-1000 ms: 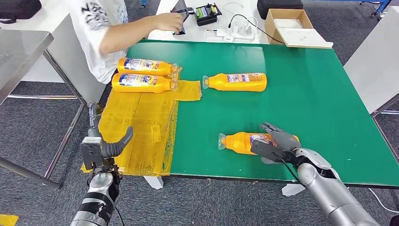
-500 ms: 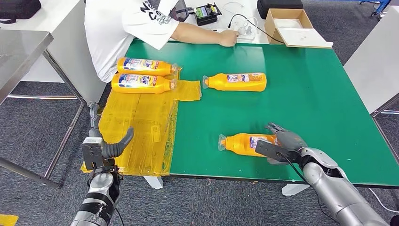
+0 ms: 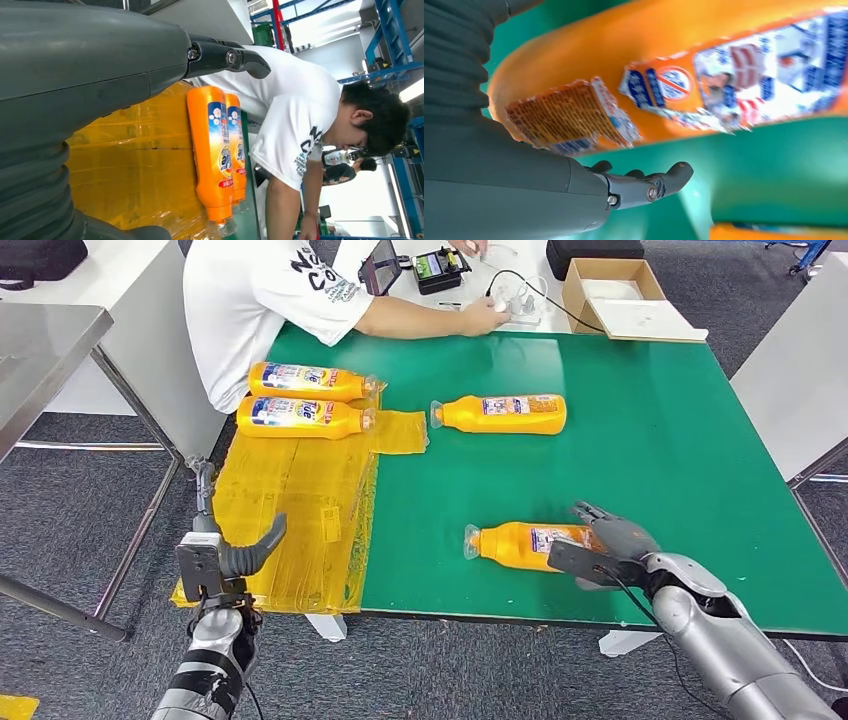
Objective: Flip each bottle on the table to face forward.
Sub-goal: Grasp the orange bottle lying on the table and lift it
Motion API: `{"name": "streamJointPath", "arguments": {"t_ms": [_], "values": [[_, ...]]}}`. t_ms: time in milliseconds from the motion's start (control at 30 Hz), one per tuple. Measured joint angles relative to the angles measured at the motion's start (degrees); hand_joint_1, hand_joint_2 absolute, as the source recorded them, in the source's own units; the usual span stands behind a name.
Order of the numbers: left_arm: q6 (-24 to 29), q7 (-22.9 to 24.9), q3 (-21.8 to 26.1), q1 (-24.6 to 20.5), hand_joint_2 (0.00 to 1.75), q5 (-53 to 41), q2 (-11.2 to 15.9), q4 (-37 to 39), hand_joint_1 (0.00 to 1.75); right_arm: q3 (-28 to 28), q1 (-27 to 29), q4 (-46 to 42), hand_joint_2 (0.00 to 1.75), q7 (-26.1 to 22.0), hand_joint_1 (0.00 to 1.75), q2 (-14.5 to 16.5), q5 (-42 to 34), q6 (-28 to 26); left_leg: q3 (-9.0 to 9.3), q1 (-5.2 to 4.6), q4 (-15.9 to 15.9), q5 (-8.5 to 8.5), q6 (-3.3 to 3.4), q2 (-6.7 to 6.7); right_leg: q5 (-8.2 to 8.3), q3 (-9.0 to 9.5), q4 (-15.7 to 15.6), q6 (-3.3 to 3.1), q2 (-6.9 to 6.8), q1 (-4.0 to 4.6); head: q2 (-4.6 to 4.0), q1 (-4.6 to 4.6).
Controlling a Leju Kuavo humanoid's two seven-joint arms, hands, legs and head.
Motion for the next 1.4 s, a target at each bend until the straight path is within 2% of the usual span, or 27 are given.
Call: {"name": "streamJointPath", "arguments": {"t_ms": [33, 67, 367, 1133, 1200, 1267, 1333, 1400], "values": [[0.0, 0.0, 0.0, 0.0, 1.75, 0.0, 0.0, 0.1, 0.0, 0.2, 0.0, 0.0, 1.75, 0.2, 1.57, -0.4, -0.5, 0.6, 0.0, 0.0, 0.0, 0.0, 0.0, 0.0, 0.0, 0.0, 0.0, 0.0, 0.0, 0.0, 0.0, 0.0], [0.0, 0.0, 0.0, -0.1, 1.75, 0.0, 0.0, 0.2, 0.0, 0.4, -0.1, 0.0, 1.75, 0.3, 1.73, -0.8, -0.9, 1.2, -0.01, 0.0, 0.0, 0.0, 0.0, 0.0, 0.0, 0.0, 0.0, 0.0, 0.0, 0.0, 0.0, 0.0], [-0.1, 0.0, -0.5, -0.8, 1.75, 0.6, 0.0, 1.7, 0.0, 3.5, -1.9, 0.6, 1.75, 1.4, 1.75, -3.6, -4.9, 5.8, 0.01, 0.0, 0.0, 0.0, 0.01, -0.01, 0.0, 0.0, 0.0, 0.0, 0.0, 0.0, 0.0, 0.0], [-0.1, 0.0, -0.6, -1.4, 1.75, 1.0, 0.0, 2.7, 0.0, 5.5, -2.1, 1.5, 1.75, 1.6, 1.75, -4.3, -5.8, 3.8, 0.06, 0.0, 0.0, -0.01, 0.01, 0.01, 0.0, 0.03, 0.0, 0.0, 0.01, 0.01, 0.0, 0.0], [-0.1, 0.0, -0.6, -1.4, 1.75, 0.9, 0.0, 2.8, 0.0, 5.5, -1.9, 1.5, 1.75, 1.4, 1.75, -4.2, -5.5, 2.1, 0.06, 0.01, 0.0, -0.01, 0.01, 0.01, 0.0, 0.04, 0.0, 0.0, 0.01, 0.01, 0.0, 0.0], [-0.2, 0.0, -0.6, -1.3, 1.75, 0.8, 0.0, 2.8, 0.0, 4.8, -0.8, 1.2, 1.75, 0.3, 1.75, -3.5, -4.5, -2.7, 0.05, 0.02, 0.0, -0.01, 0.01, 0.01, 0.0, 0.05, 0.0, 0.0, 0.0, 0.03, 0.0, 0.01], [-0.6, 0.0, -0.6, -1.2, 1.75, 0.7, -0.2, 2.7, 0.0, 2.5, 1.8, 0.2, 1.75, -2.0, 1.75, -1.2, -2.5, -11.2, 0.01, 0.04, 0.0, 0.0, 0.01, 0.0, 0.0, 0.05, 0.0, 0.0, 0.0, 0.05, 0.0, 0.02], [-1.2, 0.0, -0.6, -0.9, 1.75, 0.7, -0.4, 2.4, 0.0, -1.9, 5.4, -2.5, 1.75, -4.9, 1.75, 3.1, -0.6, -21.4, -0.03, 0.08, 0.0, -0.01, 0.0, 0.03, 0.0, 0.0, 0.0, 0.0, 0.02, 0.09, 0.0, 0.01]]}}
